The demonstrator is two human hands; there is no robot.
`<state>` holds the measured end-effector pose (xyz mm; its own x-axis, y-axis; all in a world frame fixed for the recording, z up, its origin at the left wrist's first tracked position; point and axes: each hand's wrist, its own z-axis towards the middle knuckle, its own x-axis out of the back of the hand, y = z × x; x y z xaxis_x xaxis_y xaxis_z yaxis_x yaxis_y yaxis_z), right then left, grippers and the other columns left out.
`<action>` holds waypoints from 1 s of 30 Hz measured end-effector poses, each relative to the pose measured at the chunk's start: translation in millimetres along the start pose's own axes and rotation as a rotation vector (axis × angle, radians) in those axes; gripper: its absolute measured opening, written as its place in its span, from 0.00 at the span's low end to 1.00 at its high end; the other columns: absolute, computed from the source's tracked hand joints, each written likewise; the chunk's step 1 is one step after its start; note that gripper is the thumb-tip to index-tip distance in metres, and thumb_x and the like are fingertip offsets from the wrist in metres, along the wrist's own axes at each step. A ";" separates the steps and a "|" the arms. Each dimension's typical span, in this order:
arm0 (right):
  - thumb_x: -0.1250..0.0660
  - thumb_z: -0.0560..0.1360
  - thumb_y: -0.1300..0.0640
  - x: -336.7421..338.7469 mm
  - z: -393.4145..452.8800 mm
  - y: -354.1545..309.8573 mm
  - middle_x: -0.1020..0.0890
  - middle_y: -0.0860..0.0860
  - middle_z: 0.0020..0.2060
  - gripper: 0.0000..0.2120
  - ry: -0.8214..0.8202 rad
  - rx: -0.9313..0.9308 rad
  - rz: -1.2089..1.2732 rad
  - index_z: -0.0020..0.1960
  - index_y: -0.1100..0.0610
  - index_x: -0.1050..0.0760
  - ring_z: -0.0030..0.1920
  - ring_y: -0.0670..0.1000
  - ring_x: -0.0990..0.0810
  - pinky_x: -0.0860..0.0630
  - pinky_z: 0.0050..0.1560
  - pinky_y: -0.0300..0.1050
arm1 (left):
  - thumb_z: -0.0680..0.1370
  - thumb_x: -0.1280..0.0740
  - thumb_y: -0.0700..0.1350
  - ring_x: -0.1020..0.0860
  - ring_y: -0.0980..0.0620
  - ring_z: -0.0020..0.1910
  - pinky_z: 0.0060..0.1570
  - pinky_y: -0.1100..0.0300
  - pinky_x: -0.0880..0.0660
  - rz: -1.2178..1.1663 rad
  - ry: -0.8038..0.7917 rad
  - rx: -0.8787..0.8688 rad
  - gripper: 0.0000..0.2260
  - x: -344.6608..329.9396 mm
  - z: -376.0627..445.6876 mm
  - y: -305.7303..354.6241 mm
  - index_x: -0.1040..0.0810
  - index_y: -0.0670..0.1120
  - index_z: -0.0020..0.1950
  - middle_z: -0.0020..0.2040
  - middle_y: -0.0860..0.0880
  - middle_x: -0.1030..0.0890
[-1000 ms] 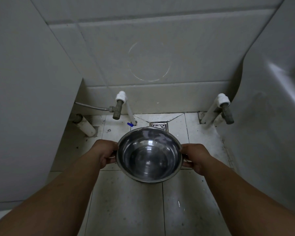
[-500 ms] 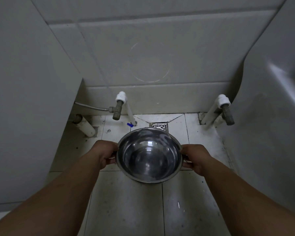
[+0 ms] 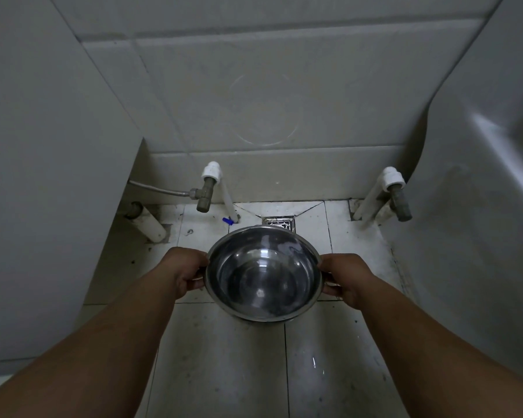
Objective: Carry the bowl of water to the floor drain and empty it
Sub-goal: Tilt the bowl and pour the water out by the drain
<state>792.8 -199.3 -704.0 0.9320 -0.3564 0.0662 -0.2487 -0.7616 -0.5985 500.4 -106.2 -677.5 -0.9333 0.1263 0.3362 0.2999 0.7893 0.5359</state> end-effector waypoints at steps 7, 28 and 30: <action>0.38 0.75 0.72 -0.3 -1.5 -2.3 0.17 0.59 0.40 0.12 0.009 -0.002 -0.002 0.52 0.70 0.17 0.41 0.55 0.19 0.20 0.29 0.41 | 0.79 0.34 0.32 0.17 0.45 0.43 0.46 0.49 0.17 -0.010 0.000 -0.002 0.06 0.5 -0.2 -0.4 0.18 0.38 0.46 0.46 0.41 0.16; 0.36 0.75 0.71 -3.3 -1.4 -6.1 0.16 0.58 0.39 0.10 0.034 -0.004 -0.028 0.51 0.70 0.17 0.41 0.56 0.18 0.19 0.29 0.42 | 0.79 0.35 0.32 0.16 0.45 0.41 0.45 0.49 0.16 -0.030 0.009 -0.004 0.07 4.9 3.6 2.9 0.19 0.38 0.45 0.43 0.40 0.15; 0.36 0.75 0.71 -3.2 -1.5 -6.1 0.16 0.58 0.39 0.10 0.035 -0.003 -0.028 0.50 0.69 0.17 0.40 0.55 0.18 0.19 0.29 0.42 | 0.79 0.35 0.32 0.16 0.44 0.44 0.52 0.46 0.17 -0.032 0.010 -0.007 0.06 4.8 4.1 3.1 0.19 0.38 0.45 0.44 0.40 0.15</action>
<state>790.9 -194.4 -699.4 0.9287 -0.3538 0.1110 -0.2236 -0.7732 -0.5935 496.1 -100.7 -677.4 -0.9406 0.0949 0.3259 0.2708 0.7889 0.5517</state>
